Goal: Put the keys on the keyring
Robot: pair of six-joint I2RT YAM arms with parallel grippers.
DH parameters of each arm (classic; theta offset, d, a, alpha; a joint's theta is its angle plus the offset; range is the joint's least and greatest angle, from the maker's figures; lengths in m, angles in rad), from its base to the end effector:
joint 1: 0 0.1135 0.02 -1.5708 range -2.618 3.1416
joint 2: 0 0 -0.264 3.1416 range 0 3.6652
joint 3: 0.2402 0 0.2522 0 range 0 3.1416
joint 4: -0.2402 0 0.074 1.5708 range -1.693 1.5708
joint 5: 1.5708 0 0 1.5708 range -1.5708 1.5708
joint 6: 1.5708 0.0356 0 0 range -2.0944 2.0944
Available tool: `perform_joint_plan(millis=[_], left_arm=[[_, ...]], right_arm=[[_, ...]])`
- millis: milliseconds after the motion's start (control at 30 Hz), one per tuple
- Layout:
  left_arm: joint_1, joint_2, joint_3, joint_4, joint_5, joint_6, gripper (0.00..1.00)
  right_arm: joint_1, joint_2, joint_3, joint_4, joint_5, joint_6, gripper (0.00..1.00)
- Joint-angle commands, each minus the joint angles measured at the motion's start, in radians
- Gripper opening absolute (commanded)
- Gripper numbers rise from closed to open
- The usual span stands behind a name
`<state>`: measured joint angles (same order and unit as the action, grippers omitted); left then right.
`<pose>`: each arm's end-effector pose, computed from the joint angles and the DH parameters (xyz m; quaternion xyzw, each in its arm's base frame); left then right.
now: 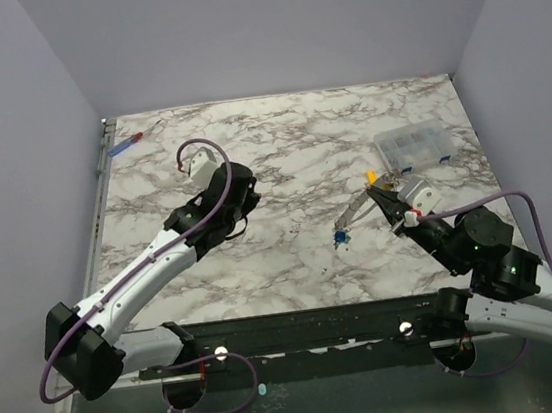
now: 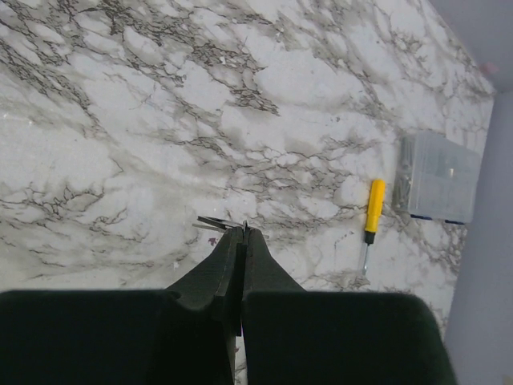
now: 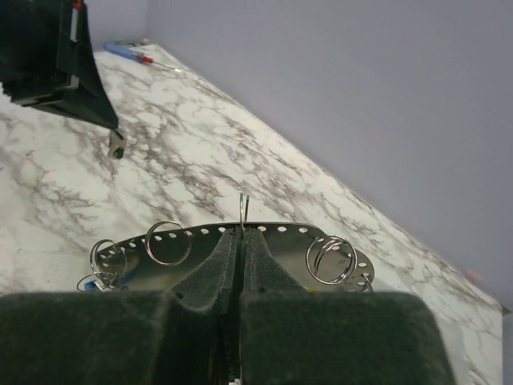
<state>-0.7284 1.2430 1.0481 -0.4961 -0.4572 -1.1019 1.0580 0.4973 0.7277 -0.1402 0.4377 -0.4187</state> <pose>0.2109 -0.1671 0.3073 -0.2584 0.8480 -0.2038 0.4154 0.0713 0.0959 0.3634 -0.3246 0.5948 0.0874 0.7302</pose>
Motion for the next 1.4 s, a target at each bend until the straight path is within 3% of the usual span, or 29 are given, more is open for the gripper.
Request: perform_joint_plan(millis=[0, 233, 333, 467, 667, 833, 1367], left_arm=[[0.001, -0.095, -0.057, 0.100, 0.044, -0.054, 0.00], [0.046, -0.174, -0.141, 0.205, 0.246, -0.140, 0.00], [0.061, -0.199, -0.192, 0.271, 0.377, -0.195, 0.00], [0.063, -0.224, -0.224, 0.277, 0.443, -0.214, 0.00], [0.067, -0.261, -0.348, 0.480, 0.610, -0.299, 0.00], [0.070, -0.270, -0.499, 0.873, 0.714, -0.443, 0.00], [0.071, -0.228, -0.427, 0.870, 0.837, -0.279, 0.00]], right_arm=[[-0.004, -0.004, -0.048, 0.080, -0.201, 0.006, 0.01], [-0.004, -0.011, -0.102, 0.128, -0.424, 0.010, 0.00], [-0.004, -0.003, -0.102, 0.109, -0.550, 0.000, 0.01], [-0.004, 0.018, -0.093, 0.057, -0.651, -0.021, 0.01], [-0.004, 0.069, -0.088, 0.013, -0.702, -0.040, 0.01], [-0.004, 0.112, -0.068, -0.024, -0.710, -0.065, 0.01], [-0.004, 0.193, -0.052, -0.042, -0.616, -0.177, 0.01]])
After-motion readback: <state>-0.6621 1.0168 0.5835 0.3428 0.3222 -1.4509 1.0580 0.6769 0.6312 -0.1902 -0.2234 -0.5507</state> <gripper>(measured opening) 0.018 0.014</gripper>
